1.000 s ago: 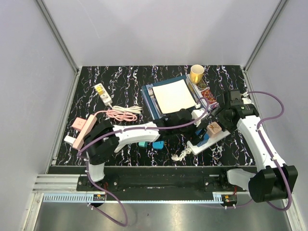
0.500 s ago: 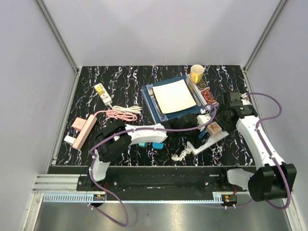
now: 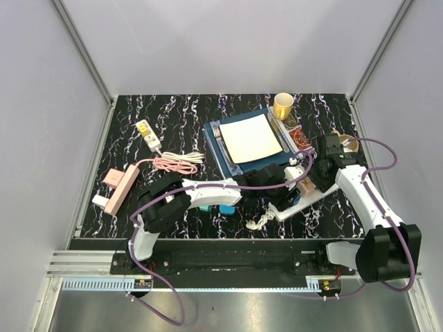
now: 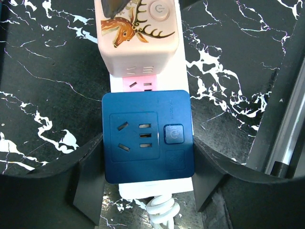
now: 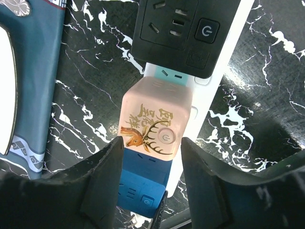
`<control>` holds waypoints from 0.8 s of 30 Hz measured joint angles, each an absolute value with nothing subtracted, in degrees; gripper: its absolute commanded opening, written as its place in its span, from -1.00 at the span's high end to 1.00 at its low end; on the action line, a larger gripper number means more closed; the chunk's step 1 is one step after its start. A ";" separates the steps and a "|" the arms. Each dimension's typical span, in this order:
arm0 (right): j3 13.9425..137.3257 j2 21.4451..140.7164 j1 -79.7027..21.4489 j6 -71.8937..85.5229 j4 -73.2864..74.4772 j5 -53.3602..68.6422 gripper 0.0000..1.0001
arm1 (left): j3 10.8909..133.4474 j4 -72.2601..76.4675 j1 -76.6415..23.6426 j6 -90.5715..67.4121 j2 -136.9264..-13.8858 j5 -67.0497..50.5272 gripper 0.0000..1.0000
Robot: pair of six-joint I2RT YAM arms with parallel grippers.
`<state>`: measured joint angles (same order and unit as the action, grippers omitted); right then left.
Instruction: Pull the plug off the socket
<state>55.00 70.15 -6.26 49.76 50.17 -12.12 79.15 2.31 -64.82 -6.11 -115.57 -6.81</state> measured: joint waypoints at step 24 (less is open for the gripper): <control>49.78 71.24 -5.82 54.68 43.48 -11.64 0.16 | 79.81 0.45 -64.69 -8.49 -115.13 -4.60 1.00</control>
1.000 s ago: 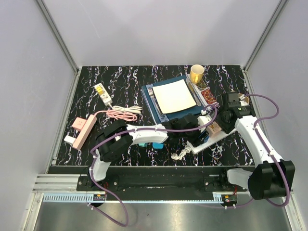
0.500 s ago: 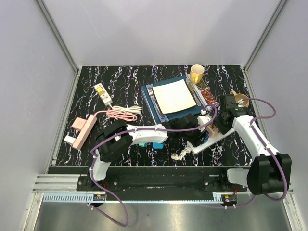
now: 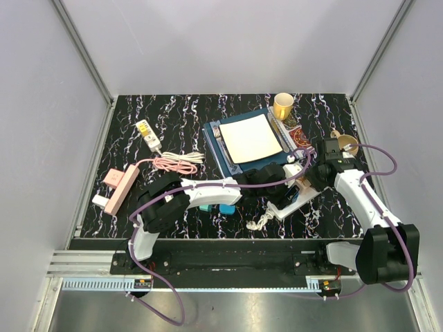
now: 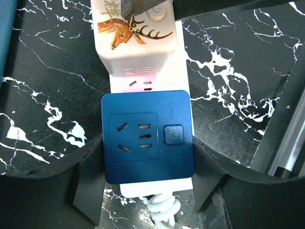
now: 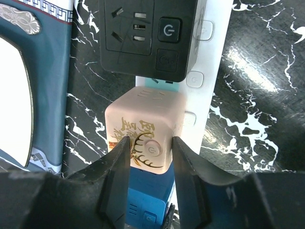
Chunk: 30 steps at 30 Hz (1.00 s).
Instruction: Pull the plug off the socket
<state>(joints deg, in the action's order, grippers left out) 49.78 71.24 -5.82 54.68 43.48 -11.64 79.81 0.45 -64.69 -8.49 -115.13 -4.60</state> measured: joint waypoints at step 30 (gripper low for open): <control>44.60 68.77 -5.61 56.86 35.51 -9.45 0.34 | 82.04 -4.43 -64.71 -8.60 -114.50 -0.82 1.00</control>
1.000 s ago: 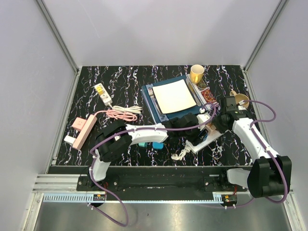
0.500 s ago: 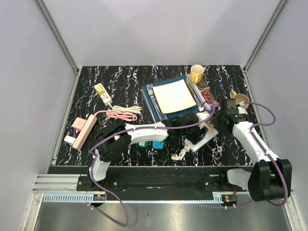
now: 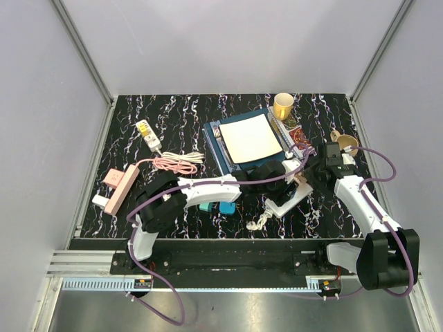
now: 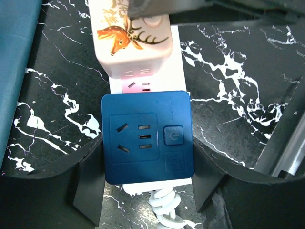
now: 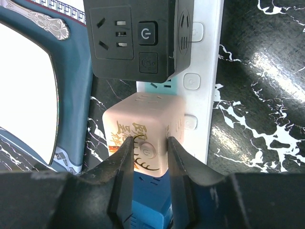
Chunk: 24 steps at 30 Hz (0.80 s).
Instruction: Pull the plug off the socket
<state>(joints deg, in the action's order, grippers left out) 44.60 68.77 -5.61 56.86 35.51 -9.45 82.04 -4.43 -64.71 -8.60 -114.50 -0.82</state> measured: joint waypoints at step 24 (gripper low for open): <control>43.94 68.40 -5.61 57.19 32.21 -9.26 0.33 | 75.48 -4.38 -63.09 -14.13 -100.77 -4.71 1.00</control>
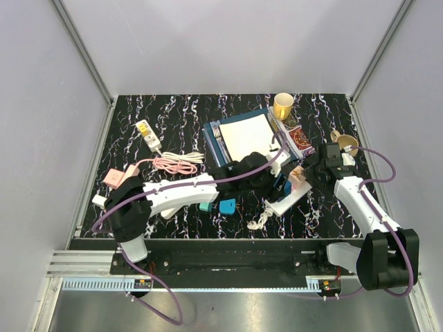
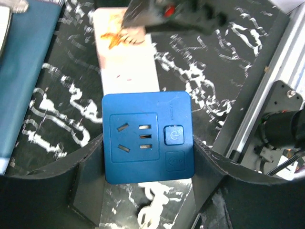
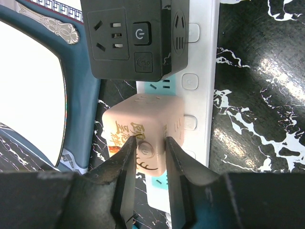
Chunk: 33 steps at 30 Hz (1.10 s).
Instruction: Pull the plug off the socket
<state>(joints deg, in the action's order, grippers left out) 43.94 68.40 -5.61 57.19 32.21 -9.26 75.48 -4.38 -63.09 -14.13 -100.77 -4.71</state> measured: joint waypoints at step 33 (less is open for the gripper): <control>45.76 62.81 -5.61 52.29 45.56 -4.23 -0.23 | 60.82 -4.19 -55.40 -22.41 -100.12 -5.21 -0.39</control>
<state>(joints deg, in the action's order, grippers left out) 45.76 62.81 -5.61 52.29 45.56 -4.23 60.82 -4.19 -55.40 -22.41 -100.12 -5.21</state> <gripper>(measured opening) 0.590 0.654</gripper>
